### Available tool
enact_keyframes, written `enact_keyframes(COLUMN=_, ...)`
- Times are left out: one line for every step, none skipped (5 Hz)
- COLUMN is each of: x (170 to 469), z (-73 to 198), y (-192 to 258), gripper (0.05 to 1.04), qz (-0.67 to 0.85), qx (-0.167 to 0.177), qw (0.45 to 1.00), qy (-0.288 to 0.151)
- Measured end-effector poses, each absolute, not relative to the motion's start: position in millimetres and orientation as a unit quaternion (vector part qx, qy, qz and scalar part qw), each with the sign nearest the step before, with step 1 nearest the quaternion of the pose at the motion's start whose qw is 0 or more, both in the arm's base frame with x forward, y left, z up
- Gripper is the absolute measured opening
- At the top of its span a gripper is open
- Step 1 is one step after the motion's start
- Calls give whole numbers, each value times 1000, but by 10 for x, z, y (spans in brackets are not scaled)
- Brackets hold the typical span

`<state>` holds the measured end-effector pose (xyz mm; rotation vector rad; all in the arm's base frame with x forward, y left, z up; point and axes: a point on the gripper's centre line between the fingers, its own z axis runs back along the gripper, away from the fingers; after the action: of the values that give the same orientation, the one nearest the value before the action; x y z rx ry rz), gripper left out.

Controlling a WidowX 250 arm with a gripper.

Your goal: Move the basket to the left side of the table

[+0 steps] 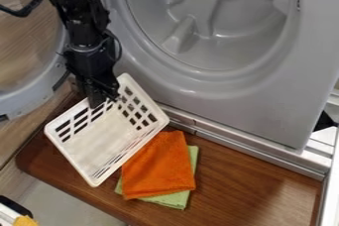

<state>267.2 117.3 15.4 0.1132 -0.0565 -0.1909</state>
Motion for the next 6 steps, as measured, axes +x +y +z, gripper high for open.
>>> enact_keyframes(x=2665, z=117, y=1212, gripper=87, qz=-88, qx=62, qw=994, qy=-25)
enact_keyframes(x=2669, z=73, y=1217, gripper=109, qz=-80, qx=62, qw=995, qy=-23)
enact_keyframes(x=2659, z=29, y=1225, gripper=290, qz=-80, qx=64, qw=995, qy=-16)
enact_keyframes(x=2679, z=39, y=1225, gripper=581, qz=-85, qx=70, qw=994, qy=-17)
enact_keyframes(x=2761, z=79, y=1197, gripper=887, qz=-100, qx=85, qw=991, qy=-20)
enact_keyframes(x=2831, z=115, y=1052, gripper=1009, qz=-121, qx=107, qw=987, qy=-11)
